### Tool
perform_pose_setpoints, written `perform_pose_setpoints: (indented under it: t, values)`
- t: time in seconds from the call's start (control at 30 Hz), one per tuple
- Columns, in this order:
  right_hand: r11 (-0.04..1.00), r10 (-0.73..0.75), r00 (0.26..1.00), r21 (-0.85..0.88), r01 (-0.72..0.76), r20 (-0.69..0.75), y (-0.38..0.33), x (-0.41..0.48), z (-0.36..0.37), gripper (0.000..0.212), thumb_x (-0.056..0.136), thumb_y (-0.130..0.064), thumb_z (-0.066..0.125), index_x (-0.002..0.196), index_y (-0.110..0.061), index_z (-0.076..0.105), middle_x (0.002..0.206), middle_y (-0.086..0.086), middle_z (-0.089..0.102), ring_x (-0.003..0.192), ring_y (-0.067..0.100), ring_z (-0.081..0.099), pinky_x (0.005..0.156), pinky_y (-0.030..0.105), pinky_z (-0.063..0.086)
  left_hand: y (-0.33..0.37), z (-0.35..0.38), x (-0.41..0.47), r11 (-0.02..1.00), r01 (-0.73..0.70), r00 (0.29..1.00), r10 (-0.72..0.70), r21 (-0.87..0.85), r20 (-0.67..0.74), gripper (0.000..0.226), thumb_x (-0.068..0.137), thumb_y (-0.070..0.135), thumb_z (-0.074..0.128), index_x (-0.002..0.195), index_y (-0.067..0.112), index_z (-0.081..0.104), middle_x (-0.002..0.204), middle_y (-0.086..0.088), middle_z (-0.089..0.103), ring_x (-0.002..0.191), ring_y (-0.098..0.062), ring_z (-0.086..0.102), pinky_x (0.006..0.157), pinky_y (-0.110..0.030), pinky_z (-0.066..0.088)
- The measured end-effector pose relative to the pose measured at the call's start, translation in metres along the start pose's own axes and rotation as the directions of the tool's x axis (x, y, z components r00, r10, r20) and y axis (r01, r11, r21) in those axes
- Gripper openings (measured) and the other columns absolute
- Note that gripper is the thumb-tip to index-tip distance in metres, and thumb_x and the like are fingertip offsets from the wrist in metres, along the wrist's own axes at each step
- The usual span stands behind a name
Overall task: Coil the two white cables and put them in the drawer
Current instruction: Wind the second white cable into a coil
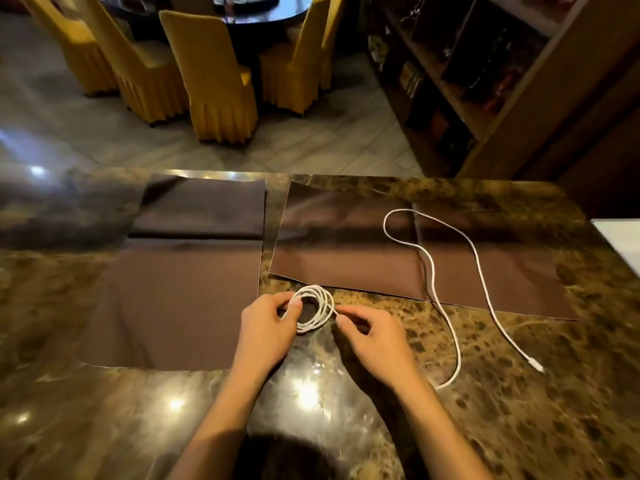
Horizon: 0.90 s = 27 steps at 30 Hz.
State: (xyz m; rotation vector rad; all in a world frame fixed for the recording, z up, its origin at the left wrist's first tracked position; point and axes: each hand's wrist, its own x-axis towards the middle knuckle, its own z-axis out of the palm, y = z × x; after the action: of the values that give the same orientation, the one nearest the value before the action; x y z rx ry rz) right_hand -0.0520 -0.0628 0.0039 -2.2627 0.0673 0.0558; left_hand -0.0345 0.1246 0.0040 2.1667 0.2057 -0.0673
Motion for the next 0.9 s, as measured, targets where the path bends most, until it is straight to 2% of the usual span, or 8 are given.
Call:
perform_pose_setpoints:
  t: [0.13,0.33,0.47,0.53,0.6,0.7,0.77,0.9]
  values:
    - [0.995,0.029,0.999,-0.094,-0.032,-0.041,0.006,0.006,-0.013,0.022,0.091,-0.033,0.069,0.111,-0.029,0.078,0.109,-0.014,0.077,0.103,0.003,0.067,0.096,0.023,0.048,-0.003,0.001,0.002,0.994,0.002,1.0,-0.002,0.109,0.001,0.028,0.095,0.035,0.06,0.117,0.025,0.075,0.11,0.003,0.078,0.103,-0.02,0.07,0.089,-0.032,0.052]
    - [0.966,0.009,0.89,-0.227,-0.125,-0.455,0.046,0.024,-0.059,0.043,0.087,-0.018,0.074,0.128,-0.01,0.065,0.118,0.012,0.067,0.108,0.033,0.06,0.098,0.043,0.044,0.006,-0.004,-0.008,0.945,-0.022,1.0,0.026,0.325,-0.007,0.029,0.095,0.046,0.053,0.116,0.038,0.07,0.111,0.009,0.074,0.104,-0.023,0.069,0.084,-0.039,0.056]
    - [0.909,0.19,0.93,-0.302,-0.287,-0.313,0.075,0.045,-0.072,0.055,0.09,-0.031,0.069,0.138,-0.009,0.053,0.129,0.019,0.059,0.12,0.041,0.052,0.103,0.046,0.039,0.02,0.0,-0.018,0.861,-0.077,0.988,0.134,0.503,-0.08,0.029,0.093,0.046,0.057,0.115,0.034,0.071,0.12,0.008,0.071,0.111,-0.023,0.064,0.094,-0.042,0.043]
    - [0.908,0.199,0.942,-0.31,-0.281,-0.271,0.083,0.048,-0.075,0.039,0.095,-0.028,0.063,0.129,-0.011,0.059,0.122,0.018,0.064,0.114,0.04,0.057,0.098,0.045,0.043,0.032,0.008,-0.022,0.849,-0.113,0.976,0.193,0.516,-0.104,0.032,0.092,0.045,0.061,0.119,0.033,0.071,0.124,0.009,0.07,0.117,-0.02,0.062,0.101,-0.045,0.035]
    - [0.934,0.146,0.958,-0.285,-0.217,-0.248,0.083,0.048,-0.077,0.027,0.098,-0.022,0.056,0.122,-0.014,0.066,0.117,0.014,0.07,0.11,0.035,0.062,0.095,0.04,0.045,0.041,0.014,-0.023,0.859,-0.189,0.963,0.257,0.476,-0.081,0.036,0.091,0.042,0.064,0.125,0.029,0.069,0.126,0.007,0.069,0.119,-0.02,0.062,0.103,-0.046,0.037]
    - [0.985,0.102,0.983,-0.124,-0.121,-0.152,0.073,0.031,-0.096,0.026,0.099,-0.024,0.056,0.119,-0.021,0.072,0.113,0.002,0.075,0.104,0.025,0.068,0.093,0.032,0.047,0.055,0.035,-0.026,0.825,-0.428,0.893,0.45,0.369,0.031,0.046,0.09,0.027,0.068,0.135,0.017,0.063,0.128,-0.003,0.069,0.116,-0.025,0.065,0.099,-0.039,0.049]
    - [0.999,0.025,0.998,-0.02,-0.026,-0.057,0.064,0.015,-0.113,0.021,0.099,-0.031,0.058,0.109,-0.026,0.077,0.101,-0.006,0.078,0.096,0.015,0.07,0.085,0.028,0.049,0.069,0.055,-0.028,0.777,-0.549,0.83,0.551,0.307,0.088,0.053,0.091,0.019,0.064,0.143,0.015,0.055,0.137,-0.008,0.062,0.124,-0.026,0.06,0.104,-0.035,0.046]
    - [0.954,-0.136,0.988,0.28,0.112,0.068,0.043,-0.014,-0.152,0.025,0.101,-0.024,0.058,0.091,-0.018,0.079,0.067,-0.017,0.069,0.063,-0.002,0.059,0.063,0.018,0.043,0.098,0.09,-0.02,0.661,-0.68,0.728,0.661,0.317,0.185,0.052,0.096,0.027,0.056,0.147,0.017,0.05,0.153,-0.013,0.047,0.138,-0.032,0.048,0.109,-0.048,0.043]
